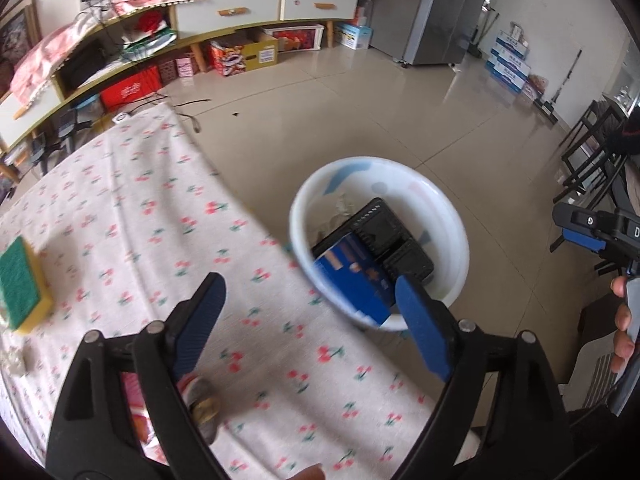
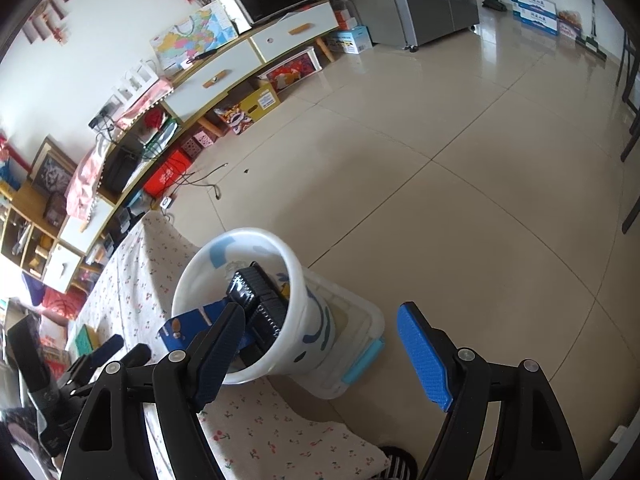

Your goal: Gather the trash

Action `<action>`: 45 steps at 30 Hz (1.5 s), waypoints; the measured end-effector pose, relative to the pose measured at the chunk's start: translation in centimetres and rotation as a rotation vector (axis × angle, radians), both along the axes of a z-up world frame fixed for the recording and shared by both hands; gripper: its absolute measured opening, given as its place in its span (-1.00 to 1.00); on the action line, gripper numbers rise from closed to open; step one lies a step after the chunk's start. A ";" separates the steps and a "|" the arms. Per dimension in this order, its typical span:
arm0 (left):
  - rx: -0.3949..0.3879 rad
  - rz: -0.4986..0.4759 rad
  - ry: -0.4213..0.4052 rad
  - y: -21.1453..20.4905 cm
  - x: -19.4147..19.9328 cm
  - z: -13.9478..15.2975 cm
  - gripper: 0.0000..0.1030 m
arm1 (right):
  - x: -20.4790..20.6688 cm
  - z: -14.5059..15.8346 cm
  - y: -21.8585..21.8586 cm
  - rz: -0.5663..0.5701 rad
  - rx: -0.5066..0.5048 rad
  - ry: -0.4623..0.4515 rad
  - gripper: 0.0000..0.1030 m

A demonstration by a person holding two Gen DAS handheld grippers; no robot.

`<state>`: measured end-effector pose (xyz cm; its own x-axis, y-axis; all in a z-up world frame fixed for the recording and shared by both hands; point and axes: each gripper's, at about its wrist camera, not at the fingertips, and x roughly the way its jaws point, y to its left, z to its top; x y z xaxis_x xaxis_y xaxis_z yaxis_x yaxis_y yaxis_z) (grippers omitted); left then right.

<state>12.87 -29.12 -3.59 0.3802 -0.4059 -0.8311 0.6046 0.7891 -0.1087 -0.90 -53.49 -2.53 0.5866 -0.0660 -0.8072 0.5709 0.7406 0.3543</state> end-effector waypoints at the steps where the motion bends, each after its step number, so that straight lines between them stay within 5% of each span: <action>1: -0.002 0.010 -0.001 0.5 0.1 0.1 0.69 | 0.1 0.1 0.2 0.005 -0.001 -0.001 0.55; 16: -0.051 0.194 -0.014 13.3 0.0 1.8 0.86 | 2.8 0.4 7.5 0.173 -0.024 0.038 0.56; 33: 0.053 0.472 0.022 28.3 0.2 -0.8 0.98 | 9.4 -1.0 22.5 0.456 -0.109 0.147 0.65; 45: 0.057 0.558 0.047 33.3 -1.6 -1.6 0.98 | 12.5 -1.4 29.8 0.545 -0.059 0.138 0.80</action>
